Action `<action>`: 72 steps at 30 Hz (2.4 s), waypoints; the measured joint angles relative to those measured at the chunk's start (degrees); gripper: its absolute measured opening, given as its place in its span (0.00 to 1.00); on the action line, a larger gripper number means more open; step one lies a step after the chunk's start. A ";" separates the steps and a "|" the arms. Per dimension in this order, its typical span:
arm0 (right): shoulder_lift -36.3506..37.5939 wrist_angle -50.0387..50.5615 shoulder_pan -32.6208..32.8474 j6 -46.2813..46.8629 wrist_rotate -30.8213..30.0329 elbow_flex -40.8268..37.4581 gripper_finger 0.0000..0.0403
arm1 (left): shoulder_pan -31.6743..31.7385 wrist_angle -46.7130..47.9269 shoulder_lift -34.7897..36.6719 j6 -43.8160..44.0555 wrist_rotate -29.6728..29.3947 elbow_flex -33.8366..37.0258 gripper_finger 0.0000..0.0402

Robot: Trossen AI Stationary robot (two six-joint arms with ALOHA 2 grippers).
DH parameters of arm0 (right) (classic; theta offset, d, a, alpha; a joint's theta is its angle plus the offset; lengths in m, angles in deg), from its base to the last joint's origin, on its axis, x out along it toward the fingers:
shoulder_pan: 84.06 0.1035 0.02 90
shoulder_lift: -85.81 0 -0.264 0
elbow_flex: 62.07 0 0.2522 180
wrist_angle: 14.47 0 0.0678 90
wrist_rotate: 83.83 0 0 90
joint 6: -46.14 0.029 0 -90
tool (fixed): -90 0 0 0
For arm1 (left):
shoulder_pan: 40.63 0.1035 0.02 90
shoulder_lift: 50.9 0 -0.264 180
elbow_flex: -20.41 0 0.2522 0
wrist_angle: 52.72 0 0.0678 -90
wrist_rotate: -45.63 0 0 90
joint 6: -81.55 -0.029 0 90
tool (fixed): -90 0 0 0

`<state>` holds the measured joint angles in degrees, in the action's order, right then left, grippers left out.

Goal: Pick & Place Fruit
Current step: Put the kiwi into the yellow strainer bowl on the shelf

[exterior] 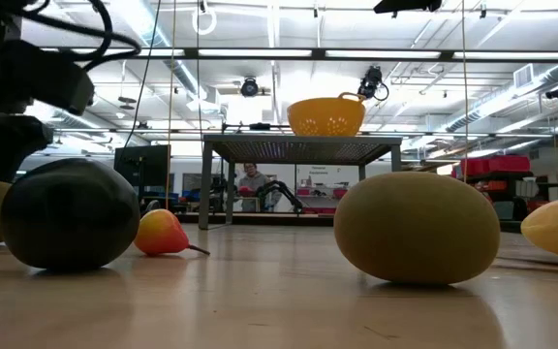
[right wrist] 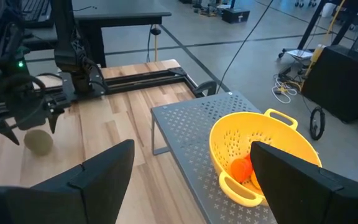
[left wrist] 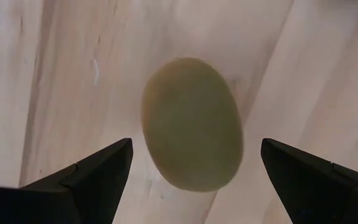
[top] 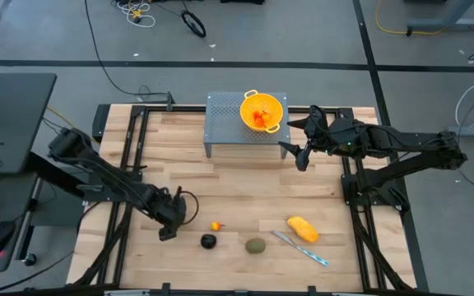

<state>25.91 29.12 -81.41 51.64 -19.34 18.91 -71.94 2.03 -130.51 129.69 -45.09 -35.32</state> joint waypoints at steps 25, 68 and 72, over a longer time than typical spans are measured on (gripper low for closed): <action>0.00 1.01 0.00 -0.38 0.01 -0.01 0.82 | -0.43 -2.76 -1.10 2.72 -4.19 1.24 0.91; 0.00 0.80 0.00 -0.40 -3.40 0.00 0.82 | -0.43 -7.61 -1.12 2.25 -3.70 3.52 0.65; 0.00 0.80 0.00 -0.38 -3.40 -0.02 0.82 | -0.41 -7.60 -1.12 2.49 -3.56 3.52 0.64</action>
<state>25.91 29.92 -81.41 51.26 -22.74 18.89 -72.36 -5.57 -131.63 132.19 -48.65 -31.80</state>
